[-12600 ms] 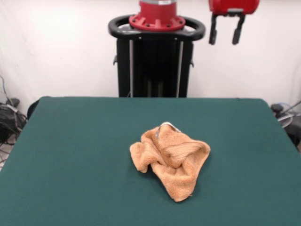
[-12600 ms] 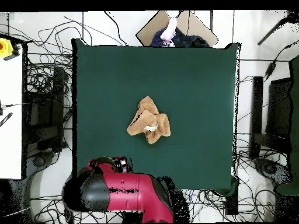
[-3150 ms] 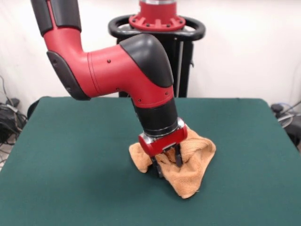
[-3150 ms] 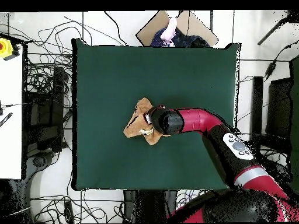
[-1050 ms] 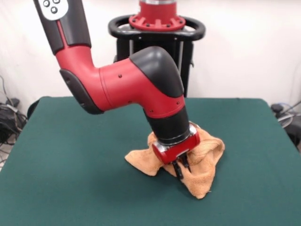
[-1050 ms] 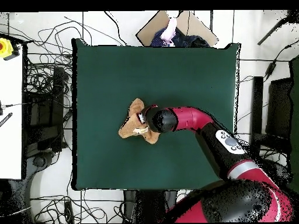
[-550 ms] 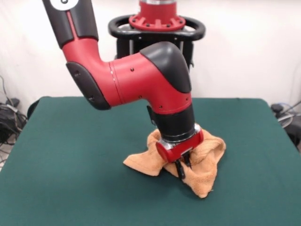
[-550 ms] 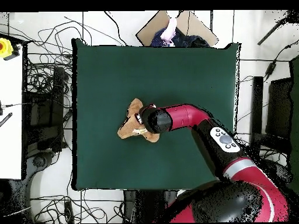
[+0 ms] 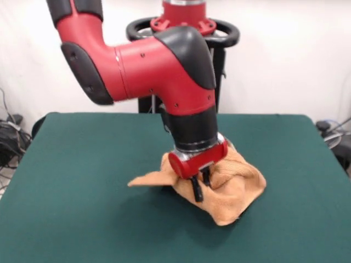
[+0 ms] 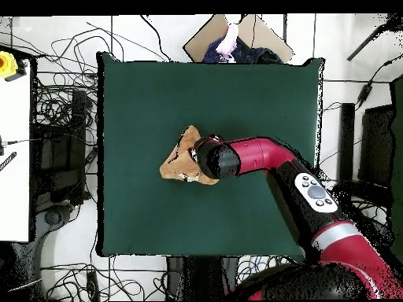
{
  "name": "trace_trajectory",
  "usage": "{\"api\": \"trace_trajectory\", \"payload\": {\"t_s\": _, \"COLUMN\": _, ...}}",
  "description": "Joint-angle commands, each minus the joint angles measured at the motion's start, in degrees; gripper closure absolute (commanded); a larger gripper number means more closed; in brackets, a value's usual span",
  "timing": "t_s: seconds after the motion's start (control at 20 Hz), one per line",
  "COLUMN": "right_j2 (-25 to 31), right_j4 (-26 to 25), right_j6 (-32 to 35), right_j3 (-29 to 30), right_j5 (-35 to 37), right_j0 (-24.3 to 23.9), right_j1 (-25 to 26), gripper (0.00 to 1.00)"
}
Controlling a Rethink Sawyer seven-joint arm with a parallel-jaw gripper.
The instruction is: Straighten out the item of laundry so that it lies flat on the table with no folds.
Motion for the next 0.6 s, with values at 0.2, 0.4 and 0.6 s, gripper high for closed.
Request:
{"api": "trace_trajectory", "payload": {"t_s": 0.2, "right_j2": 0.85, "right_j4": 5.13, "right_j6": 2.1, "right_j3": 3.92, "right_j5": 7.43, "right_j0": -0.28, "right_j1": -9.87, "gripper": 1.0}}
{"api": "trace_trajectory", "payload": {"t_s": 0.4, "right_j2": -5.07, "right_j4": 3.06, "right_j6": 7.66, "right_j3": 2.7, "right_j5": 6.11, "right_j0": 4.47, "right_j1": -13.24, "gripper": 1.0}}
{"api": "trace_trajectory", "payload": {"t_s": 0.6, "right_j2": -7.08, "right_j4": 4.83, "right_j6": 9.8, "right_j3": 5.65, "right_j5": 8.41, "right_j0": 6.35, "right_j1": -19.85, "gripper": 1.0}}
